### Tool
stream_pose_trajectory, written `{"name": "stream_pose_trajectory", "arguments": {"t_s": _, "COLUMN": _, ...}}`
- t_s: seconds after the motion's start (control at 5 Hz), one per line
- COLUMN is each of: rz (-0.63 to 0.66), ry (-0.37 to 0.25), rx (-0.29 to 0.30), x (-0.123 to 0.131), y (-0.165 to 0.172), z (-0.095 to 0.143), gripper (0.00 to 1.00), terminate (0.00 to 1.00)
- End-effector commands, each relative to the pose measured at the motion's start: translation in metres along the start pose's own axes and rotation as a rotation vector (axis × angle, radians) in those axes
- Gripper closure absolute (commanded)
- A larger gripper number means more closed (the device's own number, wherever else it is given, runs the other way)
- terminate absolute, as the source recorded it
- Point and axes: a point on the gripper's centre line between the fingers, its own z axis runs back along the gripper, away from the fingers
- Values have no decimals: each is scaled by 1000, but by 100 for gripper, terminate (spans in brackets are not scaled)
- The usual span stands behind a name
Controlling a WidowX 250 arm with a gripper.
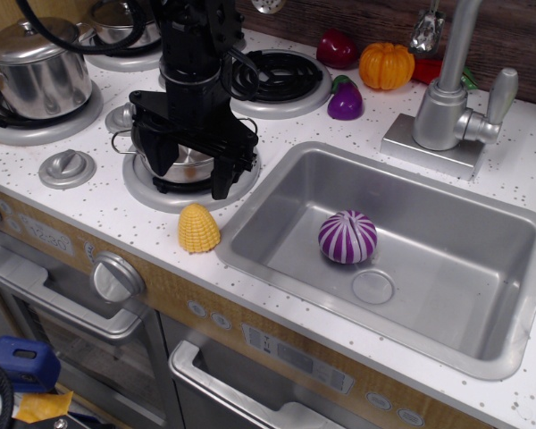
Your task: Put corn in pan which is on stove
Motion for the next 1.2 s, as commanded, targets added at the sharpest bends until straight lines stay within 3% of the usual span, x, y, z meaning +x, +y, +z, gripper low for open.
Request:
{"name": "stream_pose_trajectory", "arguments": {"t_s": 0.0, "rz": 0, "ry": 0, "rx": 0, "x": 0, "y": 0, "z": 0, "gripper": 0, "terminate": 0}}
{"name": "stream_pose_trajectory", "arguments": {"t_s": 0.8, "rz": 27, "ry": -14, "rx": -105, "x": -4, "y": 5, "z": -39, "gripper": 0, "terminate": 0}}
{"name": "stream_pose_trajectory", "arguments": {"t_s": 1.0, "rz": 53, "ry": -15, "rx": -129, "x": -7, "y": 2, "z": -43, "gripper": 100, "terminate": 0}}
